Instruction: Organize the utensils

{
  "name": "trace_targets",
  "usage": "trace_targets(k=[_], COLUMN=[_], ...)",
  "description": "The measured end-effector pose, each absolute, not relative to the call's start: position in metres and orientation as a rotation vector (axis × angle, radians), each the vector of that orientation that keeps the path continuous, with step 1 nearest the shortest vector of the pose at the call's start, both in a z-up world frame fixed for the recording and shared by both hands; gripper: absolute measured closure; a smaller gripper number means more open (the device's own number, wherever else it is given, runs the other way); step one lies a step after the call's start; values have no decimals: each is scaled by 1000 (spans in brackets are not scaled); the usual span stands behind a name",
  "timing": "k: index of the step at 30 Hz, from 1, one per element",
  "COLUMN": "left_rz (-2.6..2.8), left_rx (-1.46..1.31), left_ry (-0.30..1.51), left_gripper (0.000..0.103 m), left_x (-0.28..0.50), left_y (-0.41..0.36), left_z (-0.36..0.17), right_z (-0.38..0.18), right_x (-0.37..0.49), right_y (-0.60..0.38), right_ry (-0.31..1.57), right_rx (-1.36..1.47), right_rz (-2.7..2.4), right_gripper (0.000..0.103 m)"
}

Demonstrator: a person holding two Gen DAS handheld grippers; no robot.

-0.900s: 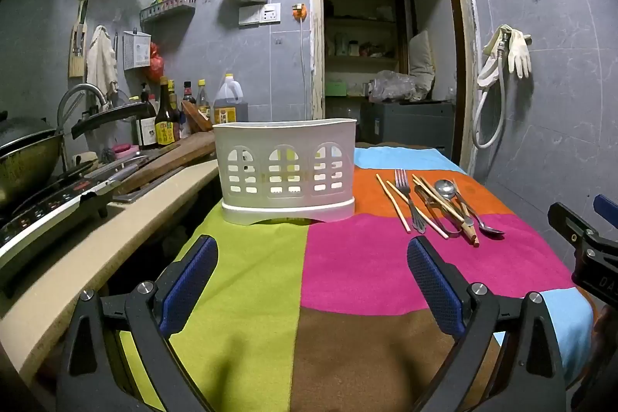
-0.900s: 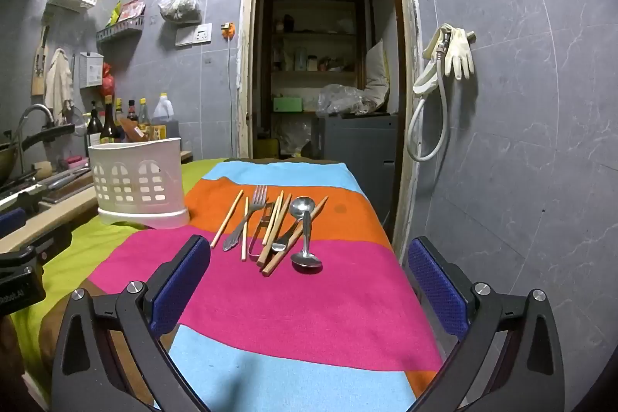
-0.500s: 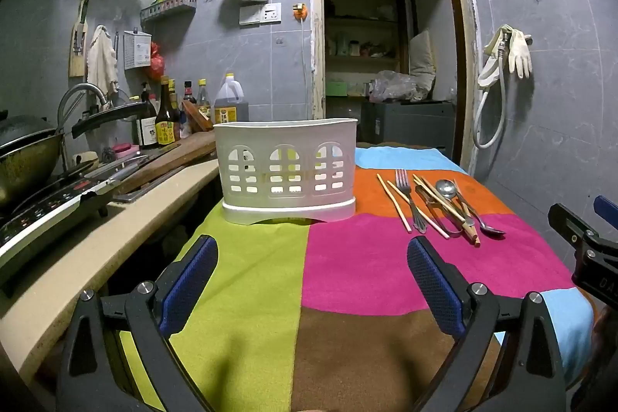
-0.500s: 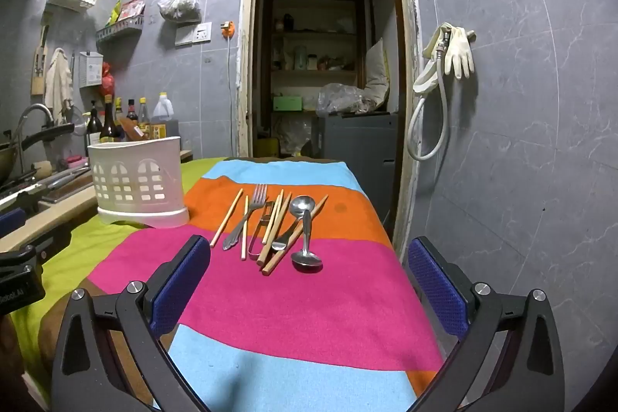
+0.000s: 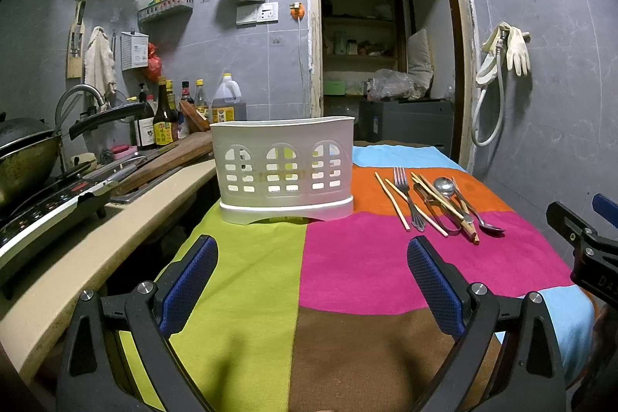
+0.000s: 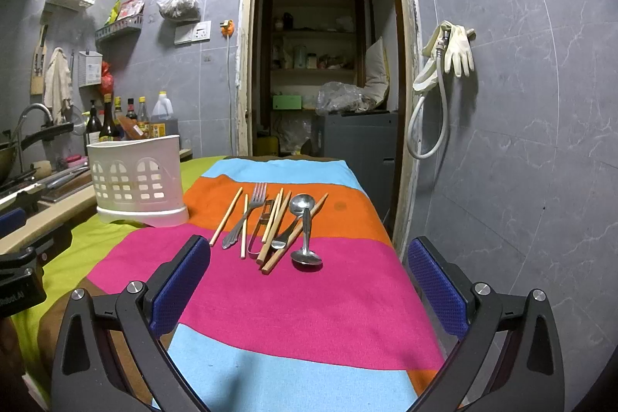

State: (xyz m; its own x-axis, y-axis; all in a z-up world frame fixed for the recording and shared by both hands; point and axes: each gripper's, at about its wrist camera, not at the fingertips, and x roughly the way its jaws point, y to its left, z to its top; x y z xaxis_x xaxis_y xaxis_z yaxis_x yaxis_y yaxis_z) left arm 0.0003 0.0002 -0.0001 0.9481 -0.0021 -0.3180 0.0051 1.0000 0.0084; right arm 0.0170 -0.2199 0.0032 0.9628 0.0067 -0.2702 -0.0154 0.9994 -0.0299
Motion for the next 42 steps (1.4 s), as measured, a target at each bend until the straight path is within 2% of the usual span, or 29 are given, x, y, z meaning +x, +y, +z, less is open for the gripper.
trace_targets(k=[42], left_rz=[-3], left_rx=[6], left_ry=[324], left_gripper=[7], left_x=[8], left_y=[-9], left_z=[-9], right_z=[0], right_x=[21], right_y=[-220], right_ry=[286], right_rx=[-31], right_rz=[10], right_gripper=[0])
